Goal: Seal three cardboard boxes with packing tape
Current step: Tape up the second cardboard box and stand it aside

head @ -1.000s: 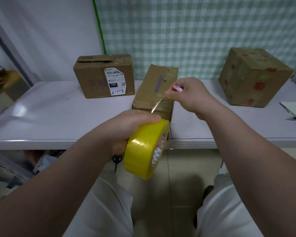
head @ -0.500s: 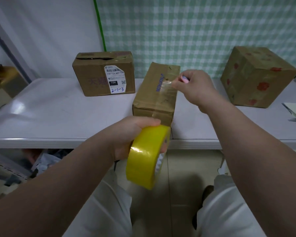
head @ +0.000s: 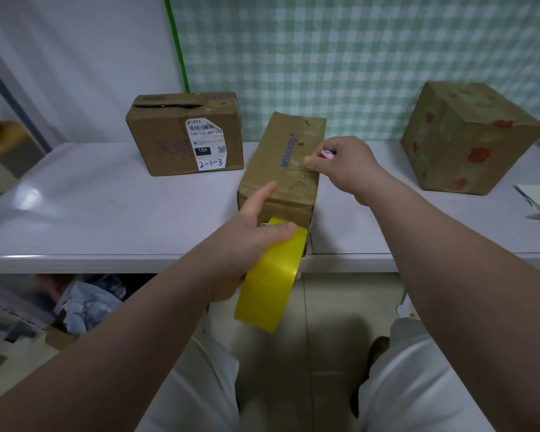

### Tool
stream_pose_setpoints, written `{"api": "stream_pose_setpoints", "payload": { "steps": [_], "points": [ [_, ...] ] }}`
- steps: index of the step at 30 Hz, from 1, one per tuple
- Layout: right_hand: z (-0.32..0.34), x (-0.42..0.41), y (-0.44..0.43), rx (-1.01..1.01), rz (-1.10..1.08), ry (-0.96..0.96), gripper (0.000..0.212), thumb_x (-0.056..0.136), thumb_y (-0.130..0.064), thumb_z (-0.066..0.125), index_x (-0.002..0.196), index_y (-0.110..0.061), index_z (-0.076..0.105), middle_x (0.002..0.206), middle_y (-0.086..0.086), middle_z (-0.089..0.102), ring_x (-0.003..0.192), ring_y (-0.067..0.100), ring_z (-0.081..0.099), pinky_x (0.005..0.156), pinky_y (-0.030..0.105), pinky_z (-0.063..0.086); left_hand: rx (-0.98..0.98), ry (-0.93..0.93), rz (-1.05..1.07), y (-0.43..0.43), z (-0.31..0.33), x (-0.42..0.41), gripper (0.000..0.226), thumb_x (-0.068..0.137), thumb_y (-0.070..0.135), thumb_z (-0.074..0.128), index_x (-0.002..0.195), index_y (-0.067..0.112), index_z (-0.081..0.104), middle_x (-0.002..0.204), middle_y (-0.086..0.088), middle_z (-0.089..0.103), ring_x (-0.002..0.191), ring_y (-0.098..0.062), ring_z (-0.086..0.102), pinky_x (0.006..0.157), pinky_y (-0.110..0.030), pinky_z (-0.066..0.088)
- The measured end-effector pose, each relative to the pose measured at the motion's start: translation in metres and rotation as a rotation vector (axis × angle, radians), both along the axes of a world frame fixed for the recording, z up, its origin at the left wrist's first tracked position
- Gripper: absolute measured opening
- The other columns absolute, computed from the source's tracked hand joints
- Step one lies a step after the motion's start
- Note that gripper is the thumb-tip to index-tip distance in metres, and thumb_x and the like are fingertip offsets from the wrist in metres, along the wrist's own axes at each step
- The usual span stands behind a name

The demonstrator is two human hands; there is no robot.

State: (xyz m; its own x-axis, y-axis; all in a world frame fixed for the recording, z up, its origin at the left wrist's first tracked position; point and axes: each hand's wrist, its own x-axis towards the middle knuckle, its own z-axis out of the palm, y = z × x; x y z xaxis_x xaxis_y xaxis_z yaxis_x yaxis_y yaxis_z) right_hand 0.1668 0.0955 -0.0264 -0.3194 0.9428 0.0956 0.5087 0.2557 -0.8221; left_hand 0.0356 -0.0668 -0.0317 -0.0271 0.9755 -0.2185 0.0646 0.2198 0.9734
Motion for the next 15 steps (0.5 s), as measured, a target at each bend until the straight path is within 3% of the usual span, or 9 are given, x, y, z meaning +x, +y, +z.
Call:
{"api": "stream_pose_setpoints", "payload": {
  "steps": [2, 4, 5, 8, 10, 12, 15],
  "points": [
    [-0.003, -0.001, 0.001, 0.001, -0.001, 0.007, 0.011, 0.087, -0.025, 0.069, 0.079, -0.020, 0.063, 0.086, -0.001, 0.058, 0.066, 0.007, 0.048, 0.052, 0.021, 0.036, 0.004, 0.003, -0.029, 0.001, -0.003, -0.001, 0.076, 0.073, 0.035, 0.069, 0.139, 0.051, 0.034, 0.148, 0.006, 0.038, 0.125, -0.024, 0.051, 0.101, -0.045, 0.045],
    [-0.005, -0.002, 0.003, -0.005, -0.002, 0.015, 0.012, 0.086, -0.025, 0.069, 0.077, -0.021, 0.063, 0.085, -0.002, 0.057, 0.064, 0.006, 0.047, 0.051, 0.020, 0.035, -0.018, -0.059, -0.029, 0.004, -0.007, -0.003, 0.065, 0.086, 0.025, 0.067, 0.139, 0.047, 0.038, 0.140, 0.008, 0.045, 0.104, -0.020, 0.066, 0.083, -0.036, 0.056],
    [-0.007, -0.002, 0.004, -0.006, -0.001, 0.018, 0.014, 0.086, -0.025, 0.069, 0.075, -0.023, 0.062, 0.084, -0.003, 0.057, 0.064, 0.006, 0.046, 0.051, 0.020, 0.035, -0.035, -0.072, -0.032, 0.005, -0.009, -0.004, 0.060, 0.091, 0.019, 0.062, 0.139, 0.045, 0.039, 0.132, 0.010, 0.052, 0.093, -0.019, 0.070, 0.073, -0.034, 0.059],
    [-0.009, -0.003, 0.006, -0.001, -0.004, 0.019, 0.011, 0.086, -0.025, 0.069, 0.077, -0.021, 0.063, 0.083, -0.005, 0.057, 0.066, 0.006, 0.047, 0.052, 0.020, 0.035, -0.063, -0.068, -0.039, 0.007, -0.013, -0.006, 0.055, 0.094, 0.015, 0.056, 0.139, 0.043, 0.041, 0.092, 0.018, 0.071, 0.080, -0.020, 0.072, 0.065, -0.032, 0.059],
    [-0.011, -0.003, 0.007, 0.000, -0.003, 0.028, 0.011, 0.086, -0.025, 0.069, 0.078, -0.020, 0.063, 0.081, -0.006, 0.056, 0.065, 0.005, 0.047, 0.053, 0.021, 0.034, -0.066, -0.076, -0.036, 0.007, -0.014, -0.007, 0.055, 0.095, 0.014, 0.054, 0.140, 0.041, 0.039, 0.070, 0.023, 0.070, 0.071, -0.018, 0.072, 0.059, -0.029, 0.058],
    [-0.012, -0.003, 0.007, 0.009, -0.007, 0.029, 0.011, 0.086, -0.024, 0.069, 0.079, -0.019, 0.063, 0.080, -0.006, 0.056, 0.064, 0.005, 0.046, 0.054, 0.021, 0.034, -0.077, -0.077, -0.032, 0.008, -0.013, -0.006, 0.056, 0.095, 0.013, 0.054, 0.141, 0.041, 0.038, 0.070, 0.019, 0.070, 0.071, -0.023, 0.072, 0.060, -0.031, 0.059],
    [-0.014, -0.003, 0.008, 0.060, -0.021, -0.009, 0.010, 0.085, -0.025, 0.070, 0.080, -0.018, 0.065, 0.079, -0.008, 0.057, 0.067, 0.004, 0.048, 0.058, 0.020, 0.036, -0.111, -0.079, -0.031, 0.008, -0.014, -0.005, 0.056, 0.095, 0.014, 0.054, 0.140, 0.043, 0.039, 0.086, 0.009, 0.067, 0.076, -0.032, 0.071, 0.066, -0.039, 0.060]
  ]
}}
